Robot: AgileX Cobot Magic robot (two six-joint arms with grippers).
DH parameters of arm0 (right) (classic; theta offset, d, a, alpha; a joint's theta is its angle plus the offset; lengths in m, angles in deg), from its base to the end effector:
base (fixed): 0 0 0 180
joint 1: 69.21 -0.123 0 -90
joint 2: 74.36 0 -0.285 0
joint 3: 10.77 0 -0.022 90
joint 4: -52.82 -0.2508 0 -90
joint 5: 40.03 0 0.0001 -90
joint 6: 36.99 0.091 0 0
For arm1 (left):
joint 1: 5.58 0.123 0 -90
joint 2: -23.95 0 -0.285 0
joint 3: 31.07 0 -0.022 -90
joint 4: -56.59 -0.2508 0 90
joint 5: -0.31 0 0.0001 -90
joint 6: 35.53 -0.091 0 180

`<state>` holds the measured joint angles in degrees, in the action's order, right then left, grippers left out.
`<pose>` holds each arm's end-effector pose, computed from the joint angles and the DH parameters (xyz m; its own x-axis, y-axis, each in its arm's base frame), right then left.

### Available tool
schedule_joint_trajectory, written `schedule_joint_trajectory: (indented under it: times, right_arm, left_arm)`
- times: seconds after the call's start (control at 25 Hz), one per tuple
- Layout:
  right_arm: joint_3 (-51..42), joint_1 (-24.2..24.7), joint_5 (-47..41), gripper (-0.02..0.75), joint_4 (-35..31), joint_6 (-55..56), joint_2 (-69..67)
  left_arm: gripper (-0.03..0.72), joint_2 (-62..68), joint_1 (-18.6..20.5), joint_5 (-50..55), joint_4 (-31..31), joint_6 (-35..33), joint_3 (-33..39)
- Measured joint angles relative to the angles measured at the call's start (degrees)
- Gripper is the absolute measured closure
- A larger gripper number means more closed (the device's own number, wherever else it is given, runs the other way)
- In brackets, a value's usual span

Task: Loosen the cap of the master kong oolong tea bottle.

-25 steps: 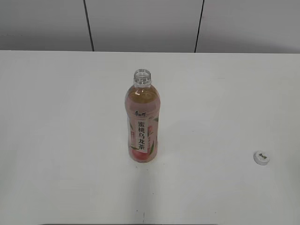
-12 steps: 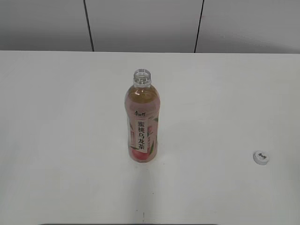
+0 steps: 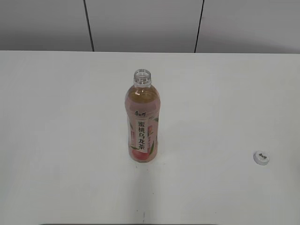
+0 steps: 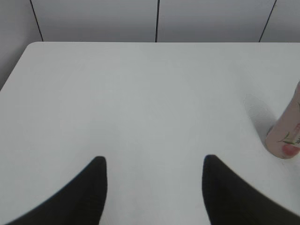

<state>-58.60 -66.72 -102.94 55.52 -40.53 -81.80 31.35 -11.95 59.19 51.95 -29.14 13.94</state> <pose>-0.0091 -0.0034 0.2779 -0.4764 -0.0624 -0.8770 0.0409 0.9948 -0.0930 -0.0119 0.0077 0.2972 -0.3619 -0.0294 -0.9318 0.0214 0.9990 -0.0398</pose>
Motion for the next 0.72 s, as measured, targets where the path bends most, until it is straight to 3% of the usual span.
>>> schedule_joint_trajectory:
  times: [0.12, 0.36, 0.72]
  right_arm:
    - [0.0, 0.0, 0.0, 0.266, 0.0, 0.0, 0.0]
    - [0.0, 0.0, 0.0, 0.266, 0.0, 0.0, 0.0]
    - [0.0, 0.0, 0.0, 0.266, 0.0, 0.0, 0.0]
  left_arm:
    - [0.302, 0.0, 0.7, 0.0, 0.0, 0.0, 0.0]
    - [0.328, 0.0, 5.8, 0.0, 0.0, 0.0, 0.0]
    - [0.336, 0.0, 5.6, 0.0, 0.0, 0.0, 0.0]
